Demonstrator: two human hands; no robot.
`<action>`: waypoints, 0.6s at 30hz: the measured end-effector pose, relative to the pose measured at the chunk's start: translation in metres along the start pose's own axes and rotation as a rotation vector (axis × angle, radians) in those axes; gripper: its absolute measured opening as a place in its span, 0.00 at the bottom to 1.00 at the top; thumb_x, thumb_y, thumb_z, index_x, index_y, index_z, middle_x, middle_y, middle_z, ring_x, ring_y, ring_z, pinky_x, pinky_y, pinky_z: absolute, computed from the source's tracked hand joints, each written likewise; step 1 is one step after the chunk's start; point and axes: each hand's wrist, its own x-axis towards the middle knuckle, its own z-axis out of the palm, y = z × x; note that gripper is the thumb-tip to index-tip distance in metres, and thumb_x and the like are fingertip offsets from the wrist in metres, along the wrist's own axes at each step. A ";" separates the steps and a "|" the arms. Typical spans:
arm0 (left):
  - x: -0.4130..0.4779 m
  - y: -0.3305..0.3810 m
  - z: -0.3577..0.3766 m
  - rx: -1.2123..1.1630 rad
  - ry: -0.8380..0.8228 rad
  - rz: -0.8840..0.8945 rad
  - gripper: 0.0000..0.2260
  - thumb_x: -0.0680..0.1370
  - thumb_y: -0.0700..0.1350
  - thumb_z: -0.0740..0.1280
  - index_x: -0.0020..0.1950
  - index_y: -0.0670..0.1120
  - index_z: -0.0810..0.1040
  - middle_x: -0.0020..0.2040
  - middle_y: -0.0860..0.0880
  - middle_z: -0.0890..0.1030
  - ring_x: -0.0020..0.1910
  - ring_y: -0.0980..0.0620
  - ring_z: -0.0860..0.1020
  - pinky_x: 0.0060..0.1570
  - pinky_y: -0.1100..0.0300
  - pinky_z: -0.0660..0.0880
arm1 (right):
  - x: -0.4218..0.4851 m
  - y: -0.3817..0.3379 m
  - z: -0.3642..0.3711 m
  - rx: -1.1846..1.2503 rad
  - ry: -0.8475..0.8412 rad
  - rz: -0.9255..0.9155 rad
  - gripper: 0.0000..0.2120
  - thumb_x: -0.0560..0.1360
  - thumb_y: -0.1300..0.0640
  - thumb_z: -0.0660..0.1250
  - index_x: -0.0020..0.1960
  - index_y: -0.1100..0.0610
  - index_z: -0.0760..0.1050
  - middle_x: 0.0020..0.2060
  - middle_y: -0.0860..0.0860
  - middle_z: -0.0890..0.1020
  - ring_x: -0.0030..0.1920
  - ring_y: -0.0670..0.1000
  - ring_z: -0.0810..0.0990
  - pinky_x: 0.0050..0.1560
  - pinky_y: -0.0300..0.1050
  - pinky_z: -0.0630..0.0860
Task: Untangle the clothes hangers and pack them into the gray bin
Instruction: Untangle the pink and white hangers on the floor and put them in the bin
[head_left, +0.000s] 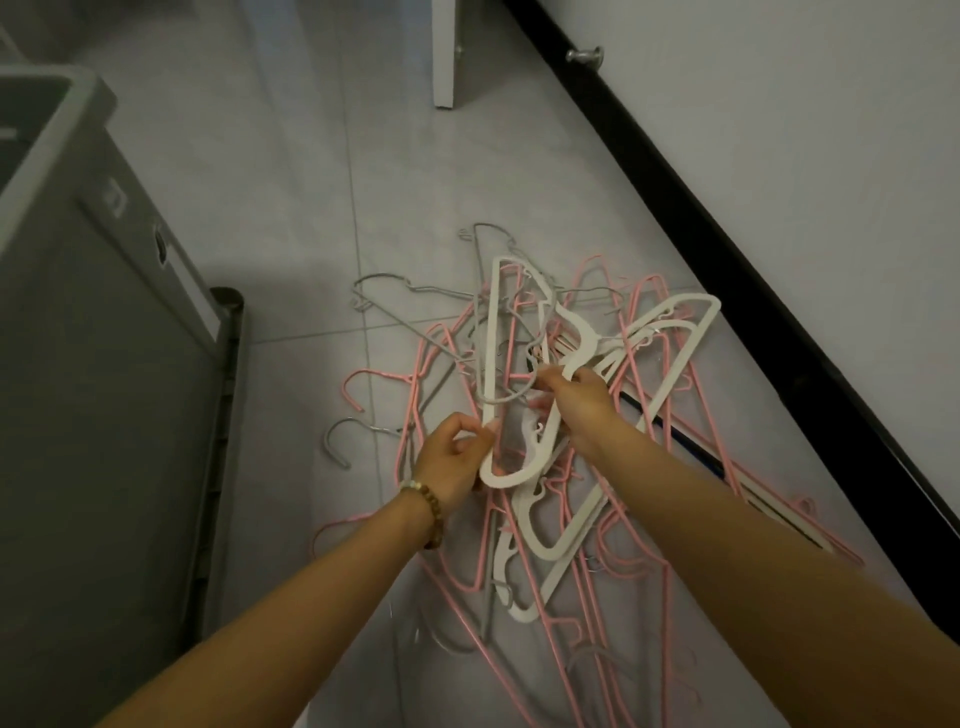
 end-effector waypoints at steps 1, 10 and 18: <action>-0.005 0.000 -0.005 -0.013 -0.034 -0.021 0.10 0.78 0.50 0.62 0.42 0.46 0.74 0.31 0.46 0.77 0.29 0.50 0.75 0.31 0.61 0.74 | -0.006 0.000 -0.001 -0.012 -0.001 -0.045 0.09 0.77 0.57 0.65 0.53 0.62 0.73 0.36 0.51 0.82 0.23 0.44 0.78 0.26 0.41 0.75; 0.013 0.018 -0.032 -0.542 0.000 -0.260 0.27 0.79 0.58 0.55 0.75 0.47 0.59 0.64 0.46 0.74 0.58 0.47 0.76 0.55 0.55 0.73 | -0.071 0.024 -0.013 -0.065 -0.205 -0.123 0.06 0.79 0.56 0.61 0.52 0.57 0.72 0.33 0.51 0.84 0.19 0.47 0.70 0.21 0.36 0.69; 0.055 0.018 -0.058 0.558 0.358 0.206 0.28 0.78 0.52 0.62 0.74 0.44 0.58 0.73 0.42 0.58 0.70 0.42 0.65 0.69 0.48 0.64 | -0.059 0.019 -0.035 -0.092 -0.064 -0.111 0.11 0.81 0.56 0.58 0.60 0.59 0.71 0.33 0.51 0.85 0.17 0.44 0.64 0.19 0.34 0.66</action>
